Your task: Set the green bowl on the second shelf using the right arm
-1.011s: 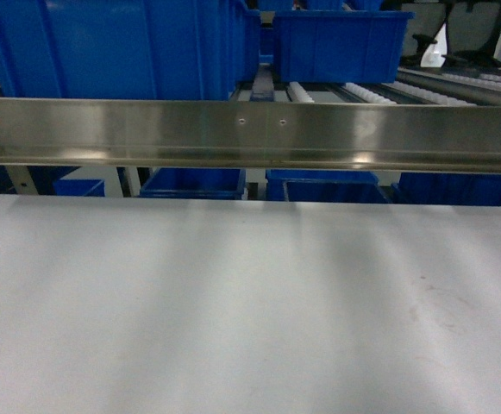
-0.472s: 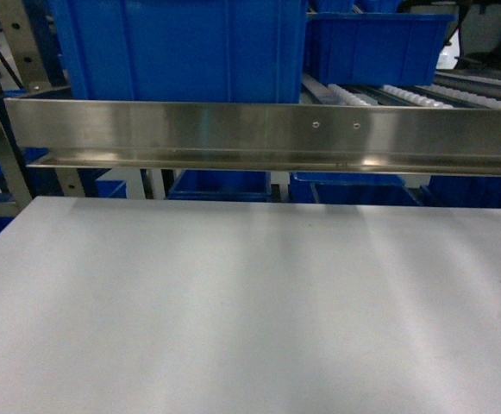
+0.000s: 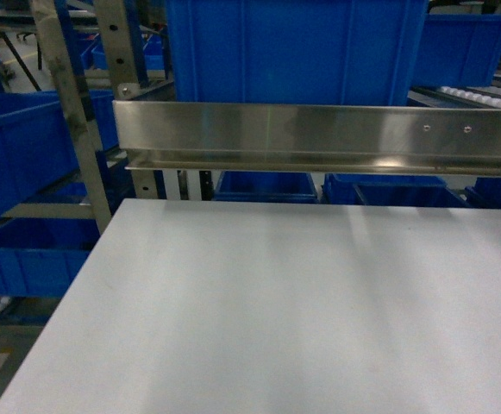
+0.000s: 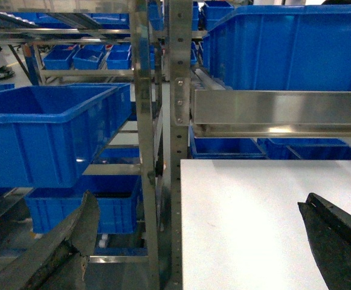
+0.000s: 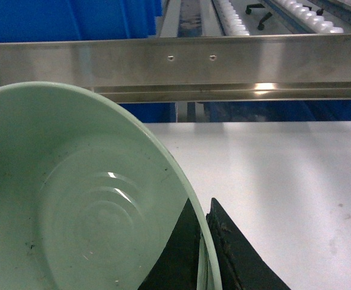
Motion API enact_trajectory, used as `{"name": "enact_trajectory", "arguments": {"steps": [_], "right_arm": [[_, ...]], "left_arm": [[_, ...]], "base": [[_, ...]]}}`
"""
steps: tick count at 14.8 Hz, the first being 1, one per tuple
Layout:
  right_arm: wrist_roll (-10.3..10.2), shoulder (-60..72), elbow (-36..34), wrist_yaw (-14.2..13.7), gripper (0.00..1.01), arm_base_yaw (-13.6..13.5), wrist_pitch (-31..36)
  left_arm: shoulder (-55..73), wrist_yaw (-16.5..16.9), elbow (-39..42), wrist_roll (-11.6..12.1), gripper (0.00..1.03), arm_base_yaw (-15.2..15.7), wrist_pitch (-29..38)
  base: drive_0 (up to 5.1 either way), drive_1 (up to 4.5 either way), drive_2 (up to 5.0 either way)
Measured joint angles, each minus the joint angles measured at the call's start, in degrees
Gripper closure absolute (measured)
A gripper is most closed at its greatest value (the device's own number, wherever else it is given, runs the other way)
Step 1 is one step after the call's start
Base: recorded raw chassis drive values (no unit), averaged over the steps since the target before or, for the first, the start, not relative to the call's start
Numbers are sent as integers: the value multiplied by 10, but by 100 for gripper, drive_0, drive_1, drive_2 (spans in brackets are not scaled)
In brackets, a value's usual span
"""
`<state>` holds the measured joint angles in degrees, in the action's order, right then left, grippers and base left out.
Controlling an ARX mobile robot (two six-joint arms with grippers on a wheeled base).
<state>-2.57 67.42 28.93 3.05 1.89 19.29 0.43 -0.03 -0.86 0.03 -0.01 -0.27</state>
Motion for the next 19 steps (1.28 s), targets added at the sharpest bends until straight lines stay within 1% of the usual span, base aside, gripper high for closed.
{"name": "enact_trajectory", "arguments": {"steps": [19], "right_arm": [[0,0,0,0,99,0,0]], "left_arm": [[0,-1,0,0,5,0,0]], "base": [[-502,241,241]]}}
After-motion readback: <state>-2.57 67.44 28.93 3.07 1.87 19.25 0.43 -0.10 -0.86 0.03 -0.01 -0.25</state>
